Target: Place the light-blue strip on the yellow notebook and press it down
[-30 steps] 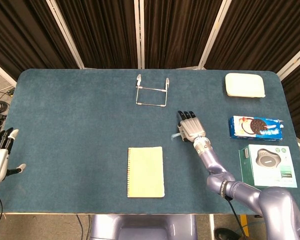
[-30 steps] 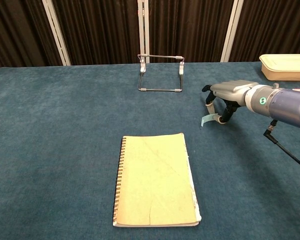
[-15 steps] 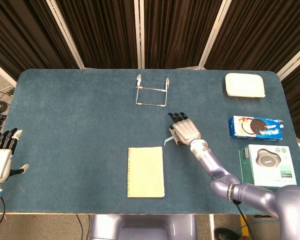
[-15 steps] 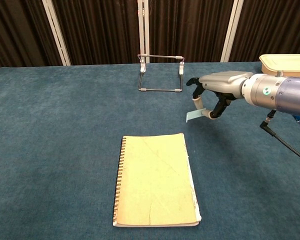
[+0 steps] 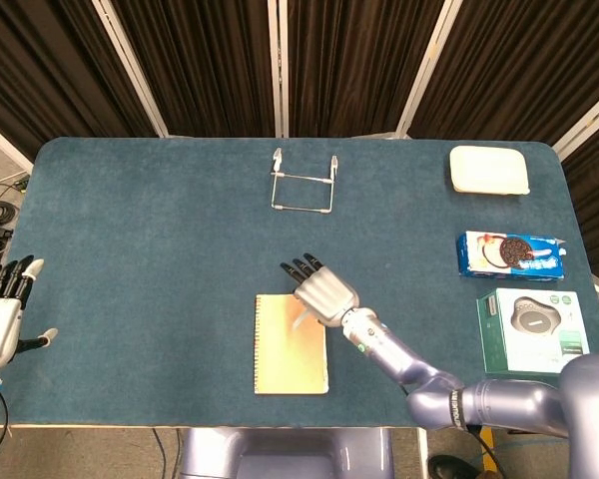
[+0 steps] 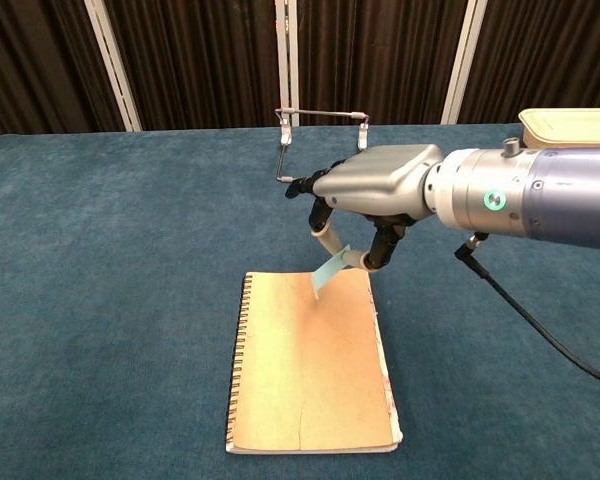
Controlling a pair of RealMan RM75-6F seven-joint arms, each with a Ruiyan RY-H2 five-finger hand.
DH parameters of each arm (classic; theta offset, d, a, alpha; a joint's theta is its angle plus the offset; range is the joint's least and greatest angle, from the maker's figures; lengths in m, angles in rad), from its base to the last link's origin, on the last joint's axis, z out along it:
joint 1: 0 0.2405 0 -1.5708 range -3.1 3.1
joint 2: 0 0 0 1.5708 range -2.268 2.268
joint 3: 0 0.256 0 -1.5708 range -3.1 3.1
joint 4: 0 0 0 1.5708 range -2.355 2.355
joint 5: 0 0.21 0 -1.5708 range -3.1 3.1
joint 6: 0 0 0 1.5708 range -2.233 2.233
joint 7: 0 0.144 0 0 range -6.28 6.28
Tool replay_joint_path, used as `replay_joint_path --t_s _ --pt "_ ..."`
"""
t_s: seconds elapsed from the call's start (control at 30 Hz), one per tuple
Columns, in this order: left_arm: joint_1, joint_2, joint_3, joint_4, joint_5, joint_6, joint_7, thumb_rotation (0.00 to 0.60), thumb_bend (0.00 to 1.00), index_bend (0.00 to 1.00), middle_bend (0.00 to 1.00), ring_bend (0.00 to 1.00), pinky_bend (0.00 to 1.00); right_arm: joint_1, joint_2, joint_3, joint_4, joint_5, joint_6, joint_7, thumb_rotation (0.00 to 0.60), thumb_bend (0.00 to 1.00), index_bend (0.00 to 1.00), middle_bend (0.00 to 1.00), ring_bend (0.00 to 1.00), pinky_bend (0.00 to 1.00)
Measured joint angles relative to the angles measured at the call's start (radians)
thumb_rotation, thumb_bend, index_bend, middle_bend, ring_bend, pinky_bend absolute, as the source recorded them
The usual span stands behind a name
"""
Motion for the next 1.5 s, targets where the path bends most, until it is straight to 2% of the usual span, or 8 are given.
replay_joint_path --t_s 0.33,0.4,0.47,0.57,1.0,1.23,1.37,1.5 --pt "0.004 0.018 0.000 -0.007 0.005 0.005 -0.029 0.600 0.00 0.00 0.00 0.00 0.00 0.085 -0.096 -0.066 0.027 0.151 0.052 -0.190 0.600 0.50 0.65 0.00 0.00 0.00" --pt "0.004 0.020 0.000 -0.007 0.005 0.005 -0.033 0.600 0.00 0.00 0.00 0.00 0.00 0.097 -0.107 -0.077 0.033 0.181 0.064 -0.214 0.600 0.47 0.51 0.00 0.00 0.00" --pt "0.004 0.020 0.000 -0.006 0.006 0.005 -0.034 0.600 0.00 0.00 0.00 0.00 0.00 0.108 -0.115 -0.085 0.037 0.201 0.076 -0.228 0.600 0.32 0.23 0.00 0.00 0.00" --pt "0.004 0.019 -0.001 -0.005 0.004 0.004 -0.036 0.600 0.00 0.00 0.00 0.00 0.00 0.110 -0.117 -0.085 0.035 0.212 0.080 -0.218 0.600 0.12 0.05 0.00 0.00 0.00" --pt "0.000 0.017 0.005 -0.003 0.017 0.000 -0.050 0.600 0.00 0.00 0.00 0.00 0.00 0.083 -0.031 -0.072 -0.048 0.157 0.133 -0.131 0.600 0.08 0.00 0.00 0.00 0.00" --pt "-0.067 0.046 0.004 0.001 0.081 -0.069 -0.142 0.600 0.05 0.00 0.00 0.00 0.00 -0.038 0.138 -0.124 -0.076 -0.128 0.263 0.047 0.600 0.00 0.00 0.00 0.00 0.00" --pt "-0.117 0.067 -0.004 0.000 0.119 -0.107 -0.191 0.600 0.21 0.00 0.00 0.00 0.00 -0.146 0.226 -0.175 0.005 -0.375 0.397 0.256 0.600 0.00 0.00 0.00 0.00 0.00" --pt "-0.175 0.081 -0.012 -0.003 0.157 -0.151 -0.203 0.600 0.42 0.08 0.00 0.00 0.00 -0.249 0.277 -0.217 0.162 -0.496 0.515 0.461 0.600 0.00 0.00 0.00 0.00 0.00"
